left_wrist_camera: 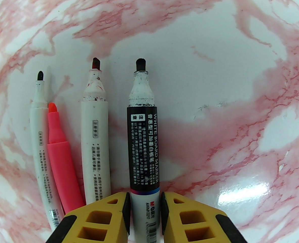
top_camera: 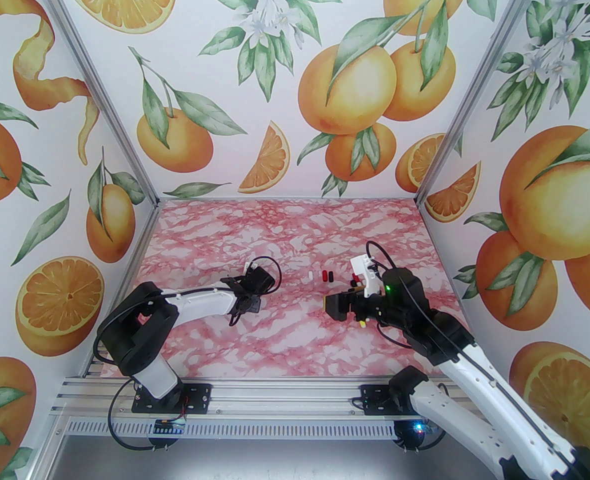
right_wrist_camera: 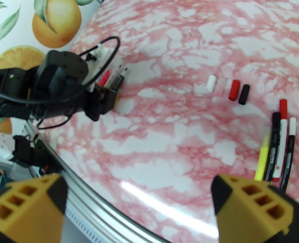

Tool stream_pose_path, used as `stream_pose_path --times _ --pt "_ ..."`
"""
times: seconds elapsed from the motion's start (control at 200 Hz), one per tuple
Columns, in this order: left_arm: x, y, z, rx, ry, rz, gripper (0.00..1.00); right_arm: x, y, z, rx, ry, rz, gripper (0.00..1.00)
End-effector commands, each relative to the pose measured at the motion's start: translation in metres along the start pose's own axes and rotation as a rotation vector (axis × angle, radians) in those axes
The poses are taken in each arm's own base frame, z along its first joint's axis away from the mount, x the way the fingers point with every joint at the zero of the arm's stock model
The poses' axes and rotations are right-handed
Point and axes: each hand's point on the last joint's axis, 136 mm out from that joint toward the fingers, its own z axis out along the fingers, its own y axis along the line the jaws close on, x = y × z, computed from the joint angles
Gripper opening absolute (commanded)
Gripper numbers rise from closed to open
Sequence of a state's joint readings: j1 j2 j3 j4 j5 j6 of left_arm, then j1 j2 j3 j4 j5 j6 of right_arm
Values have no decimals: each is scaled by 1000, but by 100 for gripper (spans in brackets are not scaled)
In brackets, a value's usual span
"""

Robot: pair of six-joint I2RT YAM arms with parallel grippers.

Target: Open the pen caps

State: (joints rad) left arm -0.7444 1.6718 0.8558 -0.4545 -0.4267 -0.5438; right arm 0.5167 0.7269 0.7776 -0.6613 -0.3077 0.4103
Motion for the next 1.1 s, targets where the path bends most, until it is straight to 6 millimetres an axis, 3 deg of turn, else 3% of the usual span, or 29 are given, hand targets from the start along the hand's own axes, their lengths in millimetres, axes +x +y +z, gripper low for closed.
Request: stream_pose_path --times 0.0,0.26,0.365,0.51,0.691,0.856,1.091 --pt "-12 5 -13 4 -31 -29 29 3 0 3 -10 7 1 100" --pt "-26 8 -40 60 -93 -67 29 3 -7 6 21 2 35 99" --pt "-33 2 -58 144 -128 -84 29 3 -29 6 145 -19 97 95" --pt "-39 -19 -89 359 -189 -97 33 20 -65 15 333 63 180 87" --pt "-41 -42 -132 630 -263 -105 34 33 -85 30 406 105 230 76" --pt "-40 -55 -170 836 -344 -87 37 44 -118 32 553 141 264 65" --pt "-38 -60 -194 954 -375 -72 39 57 -149 45 602 175 337 56"
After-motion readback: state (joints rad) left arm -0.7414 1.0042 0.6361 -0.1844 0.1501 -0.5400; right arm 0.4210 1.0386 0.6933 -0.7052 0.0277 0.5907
